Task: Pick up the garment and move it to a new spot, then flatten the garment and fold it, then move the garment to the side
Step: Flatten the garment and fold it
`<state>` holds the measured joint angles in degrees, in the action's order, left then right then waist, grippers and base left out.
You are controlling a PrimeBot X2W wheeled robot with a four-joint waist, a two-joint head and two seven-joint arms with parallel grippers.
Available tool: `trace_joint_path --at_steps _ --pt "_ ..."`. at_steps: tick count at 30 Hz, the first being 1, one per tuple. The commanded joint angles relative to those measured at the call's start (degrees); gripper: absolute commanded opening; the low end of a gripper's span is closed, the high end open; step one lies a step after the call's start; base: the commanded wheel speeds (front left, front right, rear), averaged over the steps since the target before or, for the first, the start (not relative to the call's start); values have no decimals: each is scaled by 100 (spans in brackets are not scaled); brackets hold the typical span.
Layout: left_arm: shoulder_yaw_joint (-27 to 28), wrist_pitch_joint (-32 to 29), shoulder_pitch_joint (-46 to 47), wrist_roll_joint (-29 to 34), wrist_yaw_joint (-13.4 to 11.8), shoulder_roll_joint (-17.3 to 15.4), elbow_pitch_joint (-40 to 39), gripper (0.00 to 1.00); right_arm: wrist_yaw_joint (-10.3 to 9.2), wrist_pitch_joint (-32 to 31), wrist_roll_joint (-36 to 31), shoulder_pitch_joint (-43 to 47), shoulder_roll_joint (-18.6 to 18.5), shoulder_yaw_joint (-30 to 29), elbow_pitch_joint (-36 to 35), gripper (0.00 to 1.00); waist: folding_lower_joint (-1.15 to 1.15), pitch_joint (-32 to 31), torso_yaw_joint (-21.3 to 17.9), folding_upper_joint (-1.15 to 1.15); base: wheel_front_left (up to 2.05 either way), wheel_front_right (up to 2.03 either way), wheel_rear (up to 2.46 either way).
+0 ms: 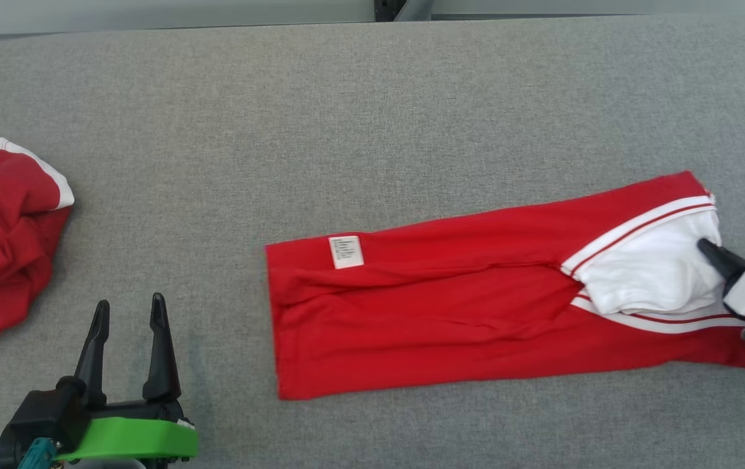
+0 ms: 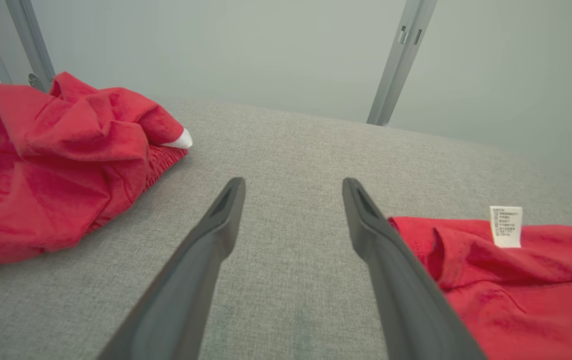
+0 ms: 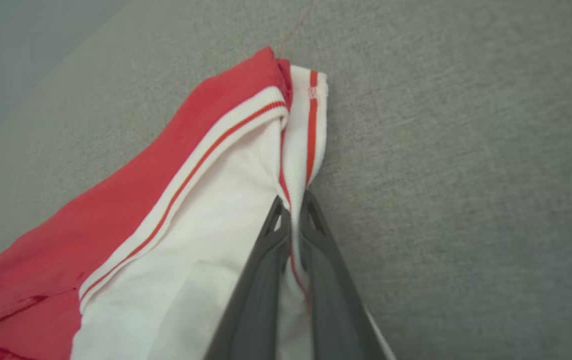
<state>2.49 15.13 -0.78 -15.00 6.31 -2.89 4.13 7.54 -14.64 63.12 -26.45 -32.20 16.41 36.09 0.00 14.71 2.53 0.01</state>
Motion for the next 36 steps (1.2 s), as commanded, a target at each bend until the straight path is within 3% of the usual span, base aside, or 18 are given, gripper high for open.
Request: trace_joint_path --at_steps 1,12,15,19,23,27,31,36 --pt "39 -1 -49 9 15 -5 18 100 -11 -23 68 17 -132 -93 62 0 0 -13 -5 -1 0 0 0" --pt "227 -1 -99 96 62 -6 30 100 -9 -51 360 217 -1244 -1008 344 0 0 -63 -108 -1 0 0 0" --pt "203 -1 -86 33 66 -6 32 100 -7 -92 312 312 -1397 -1058 -15 0 0 -61 -170 -1 0 0 0" --pt "182 -1 -89 -62 13 -6 -2 100 -5 -214 374 577 -1348 -869 -1111 0 0 -44 -297 -1 0 0 0" --pt "156 -1 -100 -79 -22 -11 4 100 -5 -314 60 782 -1138 -488 -2275 0 0 -54 -448 -1 0 0 0" --pt "133 -1 -15 -65 -20 -10 29 100 -5 -513 -361 728 -660 6 -3077 0 0 -50 -572 -1 0 0 0" --pt "64 -2 78 -43 -11 -10 79 100 -5 -762 -817 508 -23 543 -3260 0 0 -68 -609 -1 0 0 0" --pt "2 -1 116 -44 -15 -10 124 100 -5 -782 -1383 262 762 949 -2908 0 0 -88 -582 -1 0 0 0"
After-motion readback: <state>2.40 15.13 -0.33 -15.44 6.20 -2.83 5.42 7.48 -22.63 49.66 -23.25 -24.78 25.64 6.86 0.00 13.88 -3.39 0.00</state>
